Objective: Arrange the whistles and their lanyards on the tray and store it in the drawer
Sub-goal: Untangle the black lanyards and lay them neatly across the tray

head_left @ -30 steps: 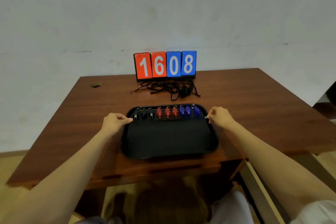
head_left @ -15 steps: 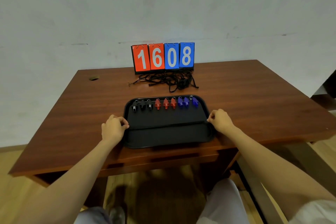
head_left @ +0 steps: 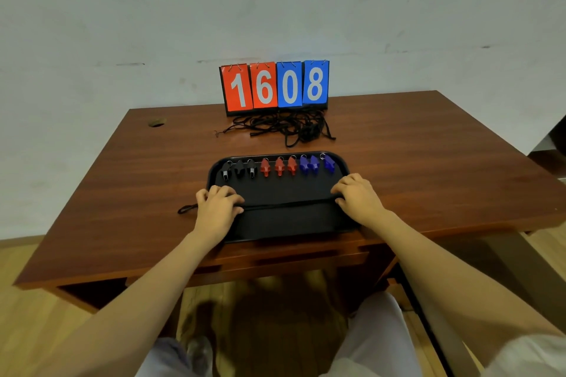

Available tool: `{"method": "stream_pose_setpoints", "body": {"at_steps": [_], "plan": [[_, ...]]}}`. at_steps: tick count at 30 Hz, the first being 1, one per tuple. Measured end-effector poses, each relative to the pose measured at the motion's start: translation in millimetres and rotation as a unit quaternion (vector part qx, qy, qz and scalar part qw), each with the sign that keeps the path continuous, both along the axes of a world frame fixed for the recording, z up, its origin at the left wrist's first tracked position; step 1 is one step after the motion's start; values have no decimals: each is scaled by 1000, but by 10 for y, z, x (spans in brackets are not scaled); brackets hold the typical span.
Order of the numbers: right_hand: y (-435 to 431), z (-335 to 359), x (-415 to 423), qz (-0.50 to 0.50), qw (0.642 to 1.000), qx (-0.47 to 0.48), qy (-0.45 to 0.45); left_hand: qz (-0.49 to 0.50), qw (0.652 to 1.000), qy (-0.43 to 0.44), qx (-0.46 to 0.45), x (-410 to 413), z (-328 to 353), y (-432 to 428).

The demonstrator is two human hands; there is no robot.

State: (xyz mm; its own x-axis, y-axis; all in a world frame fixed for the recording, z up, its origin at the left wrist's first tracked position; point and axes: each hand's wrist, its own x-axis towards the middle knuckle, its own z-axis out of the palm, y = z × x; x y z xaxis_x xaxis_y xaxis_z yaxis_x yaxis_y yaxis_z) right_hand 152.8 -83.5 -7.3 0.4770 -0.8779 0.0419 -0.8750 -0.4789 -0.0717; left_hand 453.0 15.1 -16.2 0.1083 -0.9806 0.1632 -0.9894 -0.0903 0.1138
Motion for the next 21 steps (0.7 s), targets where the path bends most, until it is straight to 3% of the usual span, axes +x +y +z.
{"method": "stream_pose_setpoints", "body": {"at_steps": [8, 21], "plan": [[18, -50, -44, -19, 999, 16, -28, 19, 998, 53, 13, -20, -38, -26], [-530, 478, 472, 6, 991, -4, -131, -79, 994, 73, -23, -710, 429, -893]]}}
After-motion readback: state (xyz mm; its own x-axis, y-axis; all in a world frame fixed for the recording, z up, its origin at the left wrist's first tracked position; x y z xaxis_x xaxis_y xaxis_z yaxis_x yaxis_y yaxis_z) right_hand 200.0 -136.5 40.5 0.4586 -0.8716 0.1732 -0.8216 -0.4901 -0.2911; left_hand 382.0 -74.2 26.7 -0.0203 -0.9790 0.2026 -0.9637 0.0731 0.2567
